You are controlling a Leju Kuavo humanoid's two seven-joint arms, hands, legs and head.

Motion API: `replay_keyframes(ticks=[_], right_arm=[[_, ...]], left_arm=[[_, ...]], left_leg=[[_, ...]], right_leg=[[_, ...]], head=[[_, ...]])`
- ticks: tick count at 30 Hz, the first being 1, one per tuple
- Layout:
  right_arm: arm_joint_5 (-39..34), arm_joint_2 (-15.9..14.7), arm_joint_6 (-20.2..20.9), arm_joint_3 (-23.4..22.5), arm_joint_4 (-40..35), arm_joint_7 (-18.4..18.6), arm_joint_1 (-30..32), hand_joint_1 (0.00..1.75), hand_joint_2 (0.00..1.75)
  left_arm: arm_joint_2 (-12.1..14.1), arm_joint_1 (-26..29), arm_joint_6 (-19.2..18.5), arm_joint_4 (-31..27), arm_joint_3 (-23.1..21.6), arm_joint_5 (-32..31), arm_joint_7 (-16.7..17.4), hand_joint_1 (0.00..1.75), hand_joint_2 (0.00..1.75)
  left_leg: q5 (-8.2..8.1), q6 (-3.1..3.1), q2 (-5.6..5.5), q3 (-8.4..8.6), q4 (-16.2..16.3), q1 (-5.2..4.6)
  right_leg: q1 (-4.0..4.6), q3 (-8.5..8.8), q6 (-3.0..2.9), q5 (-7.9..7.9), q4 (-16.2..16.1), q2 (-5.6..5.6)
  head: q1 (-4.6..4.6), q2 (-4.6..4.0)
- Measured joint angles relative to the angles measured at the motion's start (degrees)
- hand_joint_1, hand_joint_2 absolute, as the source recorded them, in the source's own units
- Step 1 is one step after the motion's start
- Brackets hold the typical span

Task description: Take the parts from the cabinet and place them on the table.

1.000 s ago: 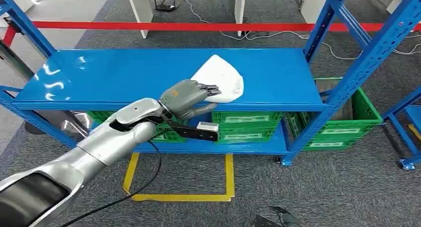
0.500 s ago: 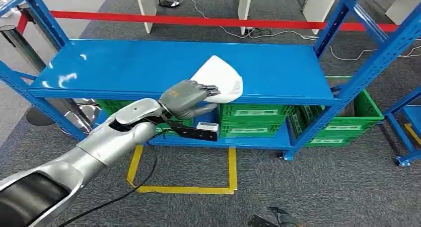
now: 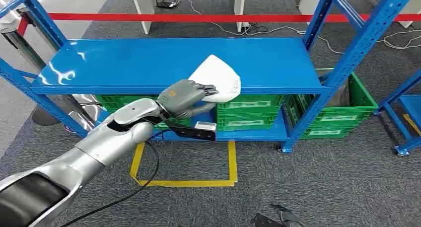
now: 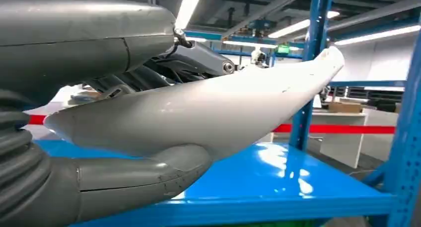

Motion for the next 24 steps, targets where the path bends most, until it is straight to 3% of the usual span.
replay_keyframes(ticks=[1, 2, 3, 5, 6, 7, 11, 12, 13, 14, 16, 17, 18, 19, 21, 23, 24], right_arm=[[0.0, 0.0, 0.0, 0.0, 0.0, 0.0, 0.0, 0.0, 1.75], [0.0, 0.0, 0.0, 0.0, 0.0, 0.0, 0.1, 0.0, 1.75], [0.0, 0.0, 0.0, 0.0, 0.0, 0.0, 0.2, 0.0, 1.75], [0.0, 0.0, 0.0, 0.0, 0.0, 0.0, 0.2, 0.0, 1.75], [0.0, 0.0, 0.0, 0.0, 0.0, 0.0, 0.1, 0.0, 1.75], [0.0, 0.0, 0.0, 0.0, 0.0, 0.0, 0.0, 0.0, 1.75], [0.1, 0.0, 0.1, 0.0, 0.0, 0.0, 0.0, 0.0, 1.75], [0.2, 0.0, 0.1, 0.0, 0.0, 0.0, 0.0, 0.0, 1.75], [0.2, 0.0, 0.1, 0.0, 0.0, 0.0, 0.0, 0.0, 1.75], [0.2, 0.0, 0.1, 0.0, 0.0, 0.0, 0.0, 0.0, 1.75], [0.4, 0.0, 0.1, 0.0, 0.0, 0.0, 0.1, 0.0, 1.75], [0.5, 0.0, 0.1, 0.0, 0.0, -0.1, 0.2, 0.0, 1.75], [0.5, 0.0, 0.1, 0.0, 0.0, -0.1, 0.3, 0.0, 1.75], [0.5, 0.0, 0.1, 0.0, 0.0, 0.0, 0.3, 0.0, 1.75], [0.7, 0.0, 0.1, -0.2, -0.1, -0.1, 0.2, 0.0, 1.75], [0.9, -0.1, 0.1, -0.3, -0.1, -0.1, 0.0, 0.0, 1.75], [1.0, -0.1, 0.1, -0.3, -0.1, 0.0, -0.1, 0.0, 1.75]], left_arm=[[0.0, 0.1, 0.0, 0.1, 0.0, 0.0, 0.0, 1.75, 1.75], [0.0, 0.2, 0.0, 0.1, 0.0, 0.0, 0.0, 1.75, 1.75], [0.1, 0.3, 0.0, 0.1, 0.0, -0.1, 0.0, 1.75, 1.75], [0.1, 0.2, 0.0, 0.1, 0.0, -0.1, 0.0, 1.75, 1.75], [0.1, 0.1, 0.1, 0.1, 0.0, -0.1, 0.0, 1.75, 1.75], [0.0, 0.0, 0.3, 0.1, 0.0, -0.2, 0.0, 1.75, 1.75], [0.2, 0.1, 1.5, 0.2, 0.0, -1.3, -0.2, 1.75, 1.75], [0.2, 0.0, 1.9, 0.2, 0.0, -1.5, -0.2, 1.75, 1.75], [0.2, -0.1, 2.2, 0.2, 0.0, -1.8, -0.2, 1.75, 1.75], [0.2, -0.2, 2.4, 0.2, 0.0, -1.9, -0.2, 1.75, 1.75], [0.2, -0.1, 2.6, 0.3, -0.1, -2.1, -0.2, 1.75, 1.75], [0.2, 0.0, 3.0, 0.4, -0.1, -2.4, -0.2, 1.75, 1.75], [0.2, 0.1, 3.3, 0.5, -0.1, -2.5, -0.2, 1.75, 1.75], [0.2, 0.1, 3.5, 0.6, -0.1, -2.7, -0.1, 1.75, 1.75], [0.2, 0.0, 3.8, 0.6, -0.1, -2.8, 0.1, 1.75, 1.75], [0.2, -0.1, 4.0, 0.6, 0.0, -2.8, 0.1, 1.75, 1.75], [0.2, -0.1, 4.1, 0.6, 0.0, -2.8, 0.2, 1.75, 1.75]], left_leg=[[-1.61, -0.22, 0.0, -1.04, 4.0, 0.07], [-1.67, -0.4, 0.01, -0.94, 5.4, 0.2], [-0.6, -0.5, 0.01, 0.43, 4.3, 0.35], [3.46, -0.5, 0.02, 6.3, -4.9, 0.52], [4.34, -0.41, 0.01, 9.08, -9.7, 0.57], [3.04, -0.03, -0.09, 10.36, -11.4, 0.17], [3.81, 1.64, -0.16, 9.48, -12.1, -0.03], [4.33, 2.4, 0.01, 9.43, -12.5, 0.24], [4.57, 2.77, 0.02, 9.18, -12.5, 0.24], [4.85, 3.18, 0.03, 8.8, -12.5, 0.22], [5.32, 3.33, 0.03, 8.11, -12.5, 0.08], [5.56, 3.3, 0.03, 7.79, -12.4, 0.03], [5.71, 3.25, 0.01, 7.58, -12.4, -0.01], [5.83, 3.14, -0.02, 7.48, -12.4, -0.03], [5.93, 2.94, -0.04, 7.5, -12.3, -0.06], [6.16, 2.37, -0.05, 6.83, -11.9, -0.44], [6.35, 2.1, -0.04, 6.46, -11.9, -0.47]], right_leg=[[-0.01, -0.6, 0.04, 0.38, 0.1, 0.0], [-0.03, -1.13, 0.16, 0.7, 0.2, 0.0], [-0.05, -1.57, 0.3, 0.9, 0.3, 0.01], [-0.14, -2.27, 0.6, 1.22, 0.9, 0.04], [-0.16, -2.56, 0.77, 1.19, 1.2, 0.04], [0.07, -3.11, 1.18, 1.42, 1.3, 0.07], [-0.07, -3.52, 2.7, 2.44, 1.2, 0.1], [-0.26, -4.42, 2.92, 1.61, 1.8, 0.15], [-0.23, -5.2, 3.07, -0.18, 3.7, 0.15], [-0.24, -7.03, 3.28, -2.85, 8.3, 0.21], [-0.23, -10.66, 3.53, -6.67, 17.1, 0.2], [-0.23, -11.47, 3.55, -7.17, 19.5, 0.2], [-0.23, -10.85, 3.48, -6.34, 18.8, 0.2], [-0.22, -8.83, 3.33, -4.49, 15.6, 0.21], [-0.2, -2.6, 2.76, 0.0, 4.9, 0.2], [0.12, -0.32, 2.32, -0.69, 1.0, 0.29], [0.01, -0.69, 2.19, -0.59, 1.1, 0.3]], head=[[-0.07, 0.0], [-0.04, 0.0], [-0.04, 0.0], [-0.07, 0.0], [-0.04, 0.0], [-0.07, 0.0], [0.02, 0.0], [0.06, 0.0], [0.2, 0.0], [0.46, 0.0], [0.44, 0.0], [0.42, 0.0], [0.39, 0.0], [0.46, 0.0], [0.44, 0.0], [0.41, 0.0], [0.35, 0.0]])
